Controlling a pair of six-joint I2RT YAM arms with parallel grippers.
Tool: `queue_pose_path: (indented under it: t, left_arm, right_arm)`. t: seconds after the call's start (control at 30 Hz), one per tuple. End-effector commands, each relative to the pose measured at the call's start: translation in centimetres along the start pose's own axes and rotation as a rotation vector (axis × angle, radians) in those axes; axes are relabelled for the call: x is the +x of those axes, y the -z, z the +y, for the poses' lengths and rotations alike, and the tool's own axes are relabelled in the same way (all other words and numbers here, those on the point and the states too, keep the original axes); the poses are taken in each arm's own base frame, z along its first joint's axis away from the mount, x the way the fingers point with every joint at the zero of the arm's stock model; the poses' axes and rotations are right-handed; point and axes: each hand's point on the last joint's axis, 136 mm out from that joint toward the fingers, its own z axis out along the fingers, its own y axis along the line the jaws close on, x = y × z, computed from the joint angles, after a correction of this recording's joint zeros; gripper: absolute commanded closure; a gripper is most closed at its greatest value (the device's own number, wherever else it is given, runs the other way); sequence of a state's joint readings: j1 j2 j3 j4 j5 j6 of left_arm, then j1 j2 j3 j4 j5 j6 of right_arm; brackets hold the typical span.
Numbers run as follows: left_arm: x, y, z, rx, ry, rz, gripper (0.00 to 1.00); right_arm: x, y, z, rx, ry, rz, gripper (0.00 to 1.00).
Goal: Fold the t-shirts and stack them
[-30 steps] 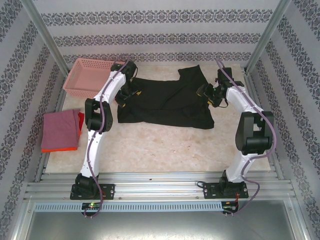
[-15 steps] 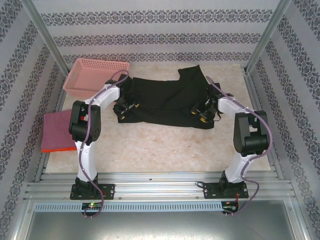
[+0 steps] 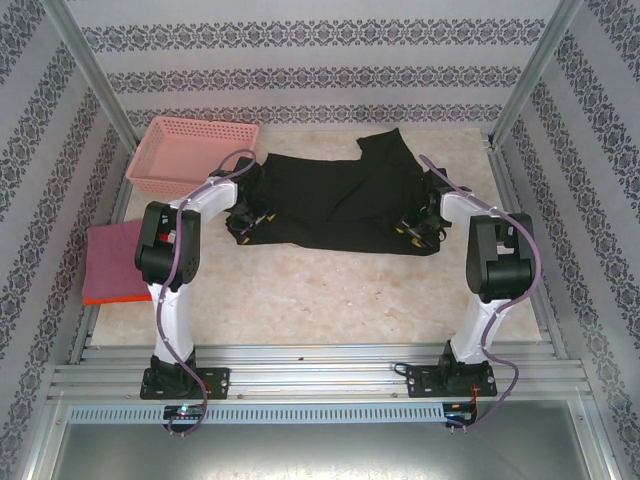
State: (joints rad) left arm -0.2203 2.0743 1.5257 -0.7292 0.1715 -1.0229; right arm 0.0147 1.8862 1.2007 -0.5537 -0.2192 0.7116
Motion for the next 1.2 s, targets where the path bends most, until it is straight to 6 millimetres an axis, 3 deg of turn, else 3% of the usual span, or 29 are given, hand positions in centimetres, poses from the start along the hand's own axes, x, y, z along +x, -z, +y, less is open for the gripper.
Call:
queue_pose_path:
  t: [0.0, 0.17, 0.3, 0.4, 0.57, 0.83, 0.97, 1.17]
  left_arm:
    - [-0.3, 0.7, 1.8, -0.048, -0.049, -0.023, 0.18]
    - [0.8, 1.8, 1.5, -0.058, -0.149, -0.011, 0.15]
    - [1.1, 3.4, 0.3, -0.044, -0.215, -0.044, 0.1]
    - [1.0, 4.6, -0.7, -0.026, -0.249, -0.075, 0.04]
    - [1.3, 5.1, -2.3, 0.008, -0.275, -0.086, 0.0]
    - [2.0, 4.2, -2.8, 0.026, -0.263, -0.064, 0.0]
    - [2.0, 4.2, -2.8, 0.03, -0.268, -0.065, 0.0]
    - [2.1, 4.1, -2.8, 0.031, -0.273, -0.061, 0.0]
  right_arm:
    - [-0.1, -1.0, -3.3, 0.104, -0.02, 0.021, 0.53]
    - [-0.4, 1.0, -1.6, 0.027, 0.022, -0.005, 0.49]
    - [-0.6, 3.8, 0.7, -0.069, 0.045, -0.068, 0.43]
    - [-0.1, 4.6, 1.9, -0.11, 0.035, -0.078, 0.4]
    - [1.2, 3.3, 3.3, -0.132, 0.025, -0.042, 0.42]
    - [2.5, 1.3, 5.6, -0.153, 0.051, 0.033, 0.49]
    - [2.4, 0.8, 6.5, -0.164, 0.062, 0.047, 0.51]
    - [0.8, 0.7, 8.4, -0.189, 0.095, 0.035, 0.64]
